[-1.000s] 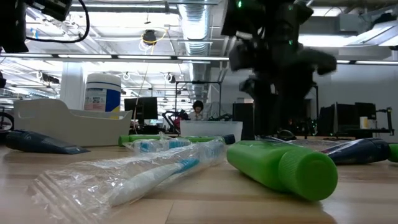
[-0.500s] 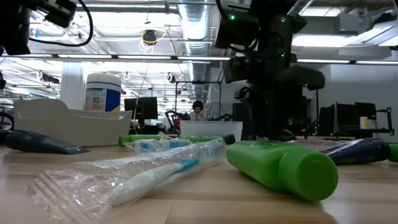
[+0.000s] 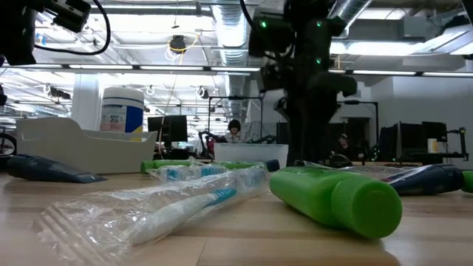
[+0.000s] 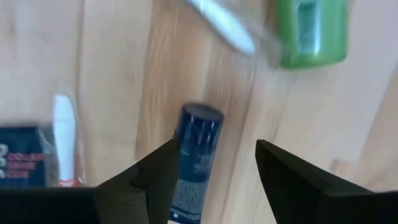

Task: Pick & Place Travel size toiletries
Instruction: Put the blue shave cream into the transparent bin

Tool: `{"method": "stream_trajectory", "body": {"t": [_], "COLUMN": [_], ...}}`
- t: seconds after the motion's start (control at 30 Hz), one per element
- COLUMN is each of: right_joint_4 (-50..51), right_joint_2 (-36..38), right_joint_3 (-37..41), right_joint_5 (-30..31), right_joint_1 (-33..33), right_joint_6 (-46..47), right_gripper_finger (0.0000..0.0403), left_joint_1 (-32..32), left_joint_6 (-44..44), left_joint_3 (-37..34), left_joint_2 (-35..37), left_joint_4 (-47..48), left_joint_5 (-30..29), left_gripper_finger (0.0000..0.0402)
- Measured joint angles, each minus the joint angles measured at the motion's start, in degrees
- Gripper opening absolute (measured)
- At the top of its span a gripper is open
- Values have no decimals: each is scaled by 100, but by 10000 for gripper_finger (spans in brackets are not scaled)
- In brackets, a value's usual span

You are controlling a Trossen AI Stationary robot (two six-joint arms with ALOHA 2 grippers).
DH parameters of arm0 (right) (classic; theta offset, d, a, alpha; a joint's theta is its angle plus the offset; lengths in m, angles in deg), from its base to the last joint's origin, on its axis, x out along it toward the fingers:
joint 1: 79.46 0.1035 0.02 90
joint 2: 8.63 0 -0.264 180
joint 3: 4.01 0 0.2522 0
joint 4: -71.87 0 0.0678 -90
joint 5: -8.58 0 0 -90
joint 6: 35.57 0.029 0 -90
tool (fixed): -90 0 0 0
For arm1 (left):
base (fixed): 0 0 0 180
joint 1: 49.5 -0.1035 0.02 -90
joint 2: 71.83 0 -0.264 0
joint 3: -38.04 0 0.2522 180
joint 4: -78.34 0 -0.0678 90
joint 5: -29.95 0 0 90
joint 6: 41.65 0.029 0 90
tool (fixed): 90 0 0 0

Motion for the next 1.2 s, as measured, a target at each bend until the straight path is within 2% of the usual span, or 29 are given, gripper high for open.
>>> {"method": "stream_trajectory", "body": {"t": [0.13, 0.27, 0.43, 1.07, 1.2], "right_joint_4": [-21, -37, -224, -157, -187], "right_joint_2": [2, 2, 2, -954, -964], "right_joint_3": [-152, -152, -150, -180, -176], "right_joint_5": [-4, -15, -15, -193, -144], "right_joint_1": [29, 23, -19, -57, -41], "right_joint_6": [235, 435, 497, 607, 700], "right_gripper_finger": [217, 249, 274, 276, 255], "left_joint_1": [-1, -1, 0, -1, 0], "left_joint_6": [0, -12, -802, -859, -859], "left_joint_3": [0, 0, 0, 0, 0], "left_joint_2": [0, 0, 0, 0, 0], "left_joint_4": [-1, -1, -9, -36, -40], "left_joint_5": [0, -2, -3, -2, -2], "left_gripper_finger": [92, 92, 92, 92, 92]}}
